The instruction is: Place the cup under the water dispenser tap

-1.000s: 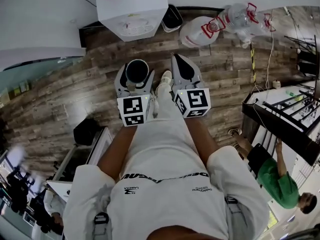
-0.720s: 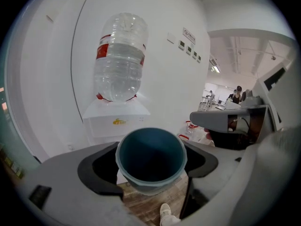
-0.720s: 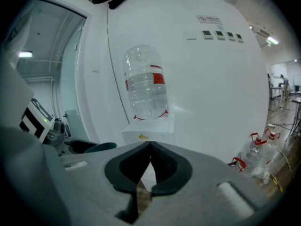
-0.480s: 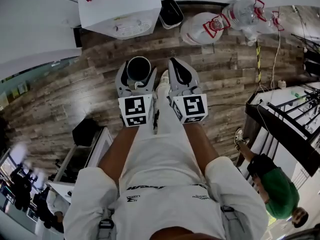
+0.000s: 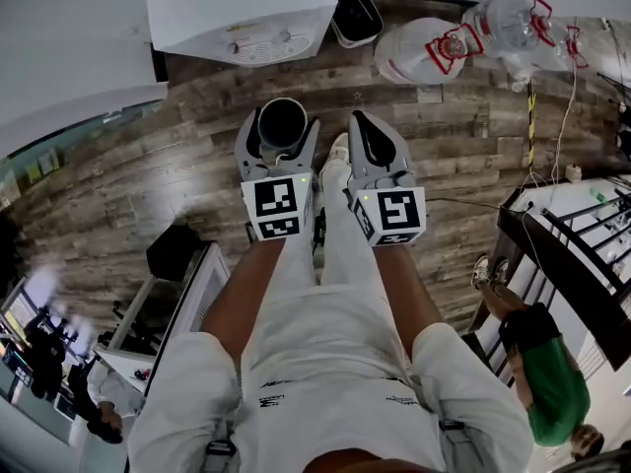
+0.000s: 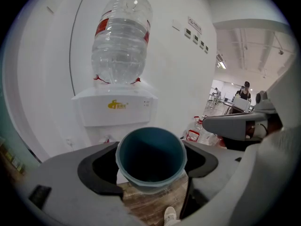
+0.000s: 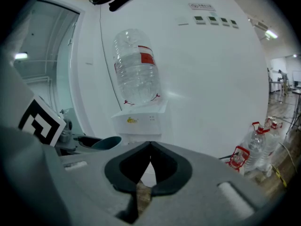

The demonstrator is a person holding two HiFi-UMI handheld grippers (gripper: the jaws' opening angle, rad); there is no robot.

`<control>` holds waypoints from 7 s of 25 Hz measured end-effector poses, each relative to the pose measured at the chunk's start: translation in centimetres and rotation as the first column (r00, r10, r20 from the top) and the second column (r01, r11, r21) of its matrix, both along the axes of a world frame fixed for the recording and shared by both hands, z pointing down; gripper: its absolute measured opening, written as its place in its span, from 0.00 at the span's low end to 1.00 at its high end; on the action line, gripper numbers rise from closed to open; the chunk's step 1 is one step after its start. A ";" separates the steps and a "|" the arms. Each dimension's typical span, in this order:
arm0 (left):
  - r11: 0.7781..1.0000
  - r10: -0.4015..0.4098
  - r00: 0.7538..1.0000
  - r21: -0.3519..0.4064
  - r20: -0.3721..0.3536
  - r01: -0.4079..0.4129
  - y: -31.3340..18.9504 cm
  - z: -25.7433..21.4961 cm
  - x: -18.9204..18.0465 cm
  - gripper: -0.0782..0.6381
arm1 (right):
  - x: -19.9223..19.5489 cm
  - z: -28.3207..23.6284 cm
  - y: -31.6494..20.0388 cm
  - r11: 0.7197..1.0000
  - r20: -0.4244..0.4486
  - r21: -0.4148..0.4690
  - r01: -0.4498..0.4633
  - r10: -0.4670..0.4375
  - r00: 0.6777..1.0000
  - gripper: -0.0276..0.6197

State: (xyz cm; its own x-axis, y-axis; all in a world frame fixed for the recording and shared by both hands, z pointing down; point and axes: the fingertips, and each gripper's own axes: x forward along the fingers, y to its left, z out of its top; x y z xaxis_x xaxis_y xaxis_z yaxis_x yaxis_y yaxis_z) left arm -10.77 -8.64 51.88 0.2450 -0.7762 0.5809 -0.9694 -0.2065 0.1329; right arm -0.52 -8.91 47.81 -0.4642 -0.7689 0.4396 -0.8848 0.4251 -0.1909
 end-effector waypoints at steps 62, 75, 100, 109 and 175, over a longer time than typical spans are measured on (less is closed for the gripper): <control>0.996 0.049 0.992 0.064 0.116 -0.056 -16.9 27.7 -0.5 0.65 | 2.9 15.8 -3.1 0.991 -0.033 -0.134 -0.012 0.008 0.999 0.04; 0.990 0.063 0.989 0.114 0.137 -0.079 -17.4 28.0 -0.3 0.66 | 3.0 16.7 -2.9 0.991 -0.044 -0.137 -0.002 -0.005 0.999 0.04; 0.995 0.056 0.987 0.070 0.152 -0.067 -15.3 23.7 -0.2 0.70 | 3.8 12.3 -2.4 0.996 -0.032 -0.087 -0.024 0.021 0.999 0.04; 0.997 0.012 0.997 0.075 0.077 -0.018 -12.7 17.7 0.0 0.70 | 3.8 8.2 -1.5 0.997 -0.026 -0.061 -0.038 0.036 0.999 0.04; 0.932 0.056 0.997 0.360 -0.062 -0.030 5.4 -28.9 1.4 0.11 | 1.2 -26.2 5.2 0.968 0.071 0.250 0.004 -0.022 0.997 0.04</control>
State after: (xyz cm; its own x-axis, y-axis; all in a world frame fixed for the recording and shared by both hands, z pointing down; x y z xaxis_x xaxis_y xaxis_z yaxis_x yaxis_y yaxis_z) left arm -9.41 -3.27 22.97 0.3123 -0.9175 0.2462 -0.9496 -0.2939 0.1092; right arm 0.63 -3.72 21.57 -0.4987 -0.8436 0.1990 -0.8664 0.4790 -0.1410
